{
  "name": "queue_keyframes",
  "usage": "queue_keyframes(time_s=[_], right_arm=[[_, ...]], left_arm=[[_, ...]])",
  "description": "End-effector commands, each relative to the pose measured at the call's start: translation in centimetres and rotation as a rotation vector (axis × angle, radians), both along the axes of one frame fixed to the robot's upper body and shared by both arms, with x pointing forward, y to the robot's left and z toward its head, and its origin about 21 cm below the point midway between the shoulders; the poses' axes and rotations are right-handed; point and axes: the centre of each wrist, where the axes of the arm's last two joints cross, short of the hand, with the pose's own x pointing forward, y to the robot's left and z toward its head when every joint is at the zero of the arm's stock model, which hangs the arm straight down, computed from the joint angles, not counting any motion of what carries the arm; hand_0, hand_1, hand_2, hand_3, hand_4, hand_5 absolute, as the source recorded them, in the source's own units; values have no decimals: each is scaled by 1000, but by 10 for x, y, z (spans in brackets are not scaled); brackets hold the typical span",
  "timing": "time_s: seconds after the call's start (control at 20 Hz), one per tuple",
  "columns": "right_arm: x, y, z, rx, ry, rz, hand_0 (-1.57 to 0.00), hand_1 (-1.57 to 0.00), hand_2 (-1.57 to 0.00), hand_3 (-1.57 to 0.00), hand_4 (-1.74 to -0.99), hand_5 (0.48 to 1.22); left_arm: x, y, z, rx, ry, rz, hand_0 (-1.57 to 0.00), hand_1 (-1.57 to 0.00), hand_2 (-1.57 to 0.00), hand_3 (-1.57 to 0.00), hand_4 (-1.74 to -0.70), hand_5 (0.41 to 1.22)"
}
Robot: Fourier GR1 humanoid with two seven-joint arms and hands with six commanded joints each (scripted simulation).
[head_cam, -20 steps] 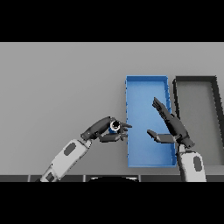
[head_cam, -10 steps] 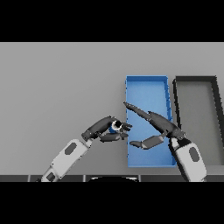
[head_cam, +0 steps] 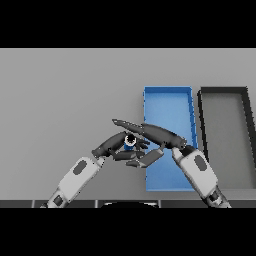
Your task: Pick up the blue pipe and place it into the blue bin.
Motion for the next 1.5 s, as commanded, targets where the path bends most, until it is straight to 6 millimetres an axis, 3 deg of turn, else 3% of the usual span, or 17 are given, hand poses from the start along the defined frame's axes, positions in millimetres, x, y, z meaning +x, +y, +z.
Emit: queue_keyframes(time_s=[0.0, 0.25, 0.3, 0.35, 0.45, 0.5, 0.55, 0.6, 0.7, 0.85, 0.95, 1.05, 1.15, 1.2, 1.25, 1.35, 1.45], right_arm=[[3, 5, -1, -2, 10, 5, 1, 1, 1, 1, -1225, 515], [16, 23, 2, -24, 19, 59, -14, -36, -68, -11, -1241, 516], [17, 25, 1, -28, 22, 77, -54, -83, -115, -43, -1268, 519], [22, 28, 0, -46, 26, 83, -138, -166, -193, -106, -1308, 523], [24, 37, 2, -55, 25, 108, -478, -500, -500, -375, -1390, 538], [23, 38, 3, -47, 23, 135, -697, -714, -714, -562, -1453, 551], [21, 40, 3, -33, 31, 156, -872, -886, -886, -701, -1503, 573], [20, 43, 1, -12, 54, 176, -1012, -1023, -1023, -828, -1541, 604], [19, 40, 2, 20, 80, 161, -1213, -1220, -1220, -1096, -1492, 706], [15, 46, -1, 43, 47, 153, -1388, -1391, -1391, -1328, -1458, 957], [15, 44, -2, 45, 7, 144, -1454, -1456, -1456, -1415, -1459, 1052], [13, 45, -1, 52, -5, 151, -1496, -1497, -1497, -1471, -1469, 1113], [12, 45, -3, 62, 27, 161, -1523, -1524, -1524, -1507, -1473, 1152], [12, 45, -3, 55, 47, 167, -1533, -1533, -1533, -1520, -1474, 1166], [11, 45, -3, 66, 47, 166, -1540, -1541, -1541, -1530, -1477, 1177], [13, 42, -3, 70, 23, 165, -1551, -1552, -1552, -1545, -1480, 1193], [10, 45, -1, 68, 18, 169, -1558, -1559, -1559, -1554, -1481, 1203]], left_arm=[[-2, 0, 0, -9, -5, -8, -1571, -1571, -1571, -1517, -1731, 1221], [-1, 2, 3, -10, 10, -23, -1571, -1571, -1571, -1474, -1720, 1221], [-1, 3, 2, -12, 14, -30, -1571, -1567, -1571, -1395, -1717, 1221], [0, 2, 5, -18, -35, -36, -1496, -1393, -1367, -1150, -1630, 1221], [0, 1, 6, 137, -75, -12, -993, -895, -875, -736, -1587, 1221], [0, -1, 6, 125, -91, 1, -879, -828, -796, -667, -1611, 1221], [-2, -1, 5, 115, -95, 8, -895, -867, -845, -656, -1637, 1221], [-2, 1, 4, 80, -83, 13, -1030, -1008, -990, -623, -1658, 1192], [-3, -1, 3, 20, -34, 4, -1225, -1211, -1199, -525, -1688, 1203], [-5, -1, 0, -12, -24, -1, -1394, -1386, -1381, -550, -1714, 1212], [-3, 0, 1, 11, -27, 3, -1458, -1453, -1449, -591, -1724, 1215], [0, 0, 3, 16, -66, 2, -1498, -1453, -1493, -527, -1730, 1217], [0, 0, 2, 20, -72, -6, -1499, -1356, -1521, -505, -1734, 1219], [1, 0, -1, 17, -84, -19, -1426, -1220, -1350, -531, -1637, 1219], [3, 1, 3, 38, -92, -29, -1407, -1190, -1242, -518, -1544, 1219], [1, 2, 3, 73, -77, -69, -979, -802, -819, -332, -1343, 1220], [3, 5, 6, 120, -75, -98, -626, -513, -524, -212, -1179, 1213]])
